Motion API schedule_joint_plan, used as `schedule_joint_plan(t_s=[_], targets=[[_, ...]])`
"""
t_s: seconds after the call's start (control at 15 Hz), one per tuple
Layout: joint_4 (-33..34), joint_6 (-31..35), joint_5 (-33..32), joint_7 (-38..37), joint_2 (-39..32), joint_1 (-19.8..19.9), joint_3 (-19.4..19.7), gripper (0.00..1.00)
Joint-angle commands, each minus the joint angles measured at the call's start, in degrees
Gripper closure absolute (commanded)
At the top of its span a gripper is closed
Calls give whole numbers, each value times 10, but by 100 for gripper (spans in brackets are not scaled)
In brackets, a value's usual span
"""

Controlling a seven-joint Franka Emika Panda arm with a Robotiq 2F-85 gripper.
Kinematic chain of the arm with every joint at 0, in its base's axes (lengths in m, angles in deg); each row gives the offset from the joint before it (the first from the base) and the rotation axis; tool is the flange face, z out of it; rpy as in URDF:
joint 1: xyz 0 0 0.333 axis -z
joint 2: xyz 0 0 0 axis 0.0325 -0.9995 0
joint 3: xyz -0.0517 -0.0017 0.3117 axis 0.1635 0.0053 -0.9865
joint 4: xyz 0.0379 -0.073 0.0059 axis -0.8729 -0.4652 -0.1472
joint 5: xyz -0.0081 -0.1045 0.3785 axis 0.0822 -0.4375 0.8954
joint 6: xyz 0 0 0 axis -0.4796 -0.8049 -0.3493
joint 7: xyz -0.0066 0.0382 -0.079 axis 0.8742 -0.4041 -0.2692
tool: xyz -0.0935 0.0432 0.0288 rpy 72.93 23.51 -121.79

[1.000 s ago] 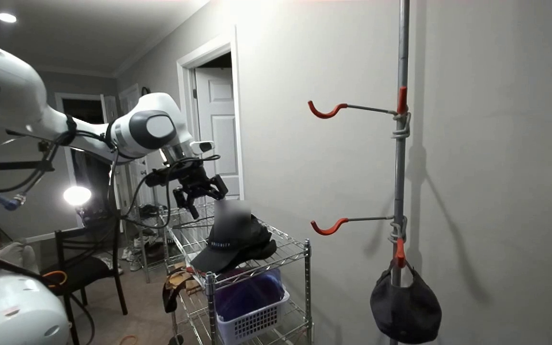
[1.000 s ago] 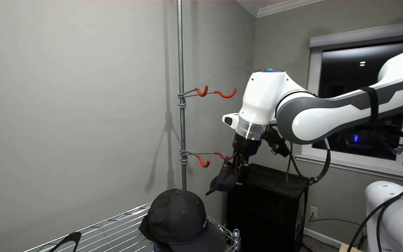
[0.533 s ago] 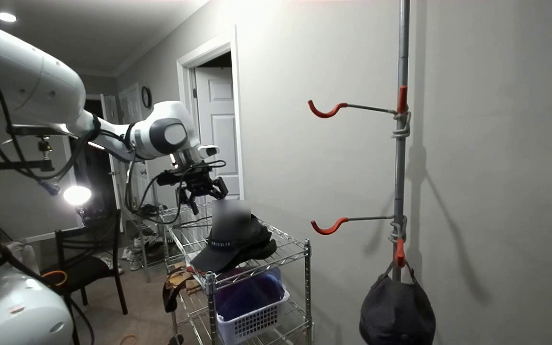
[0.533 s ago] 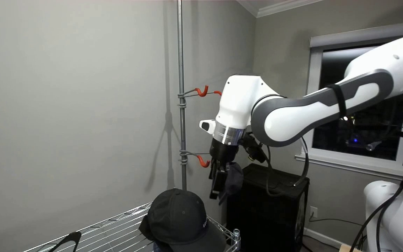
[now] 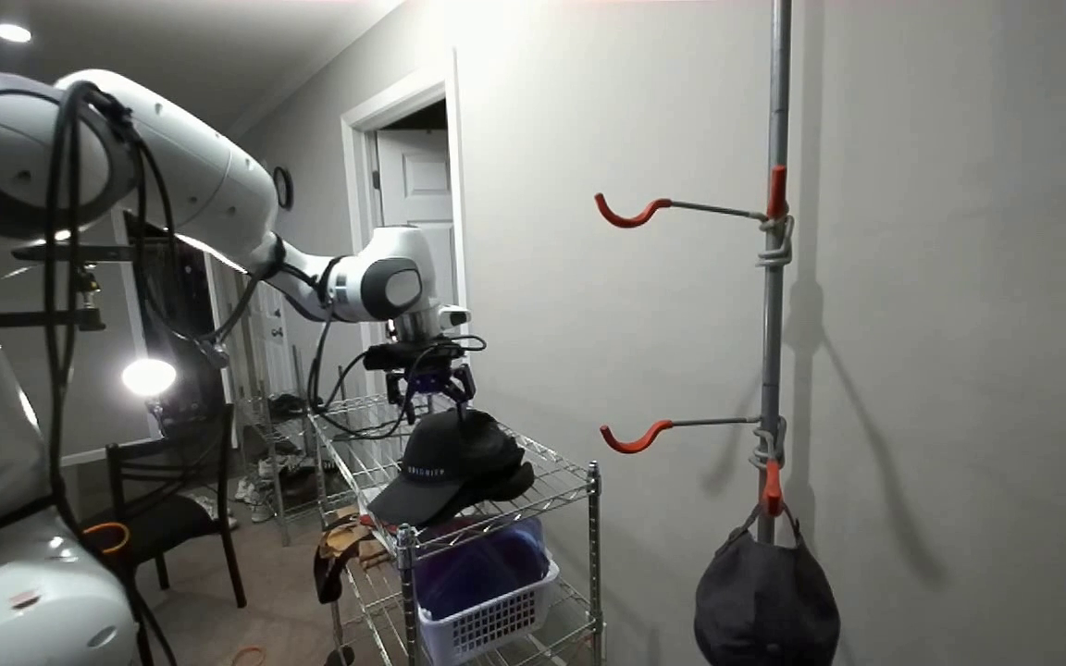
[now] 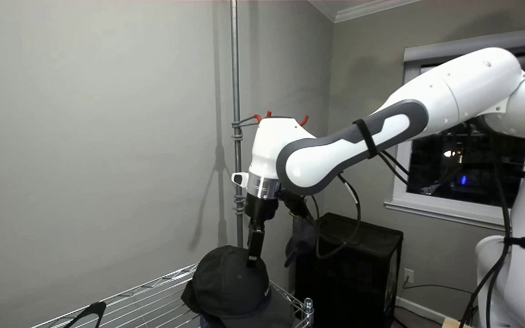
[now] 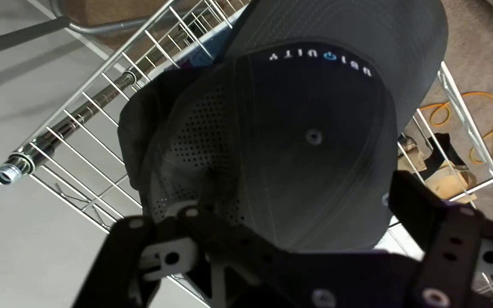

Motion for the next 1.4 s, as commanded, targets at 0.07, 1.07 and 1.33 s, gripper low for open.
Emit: schedule_joint_plan(t_s=[0.07,1.07,1.33], targets=[[45,-11,46,66,-49,22,-9,25],[71,-52,106,109,-24,42,-9,100],[65,-52,103,105,7,40,-11,97]])
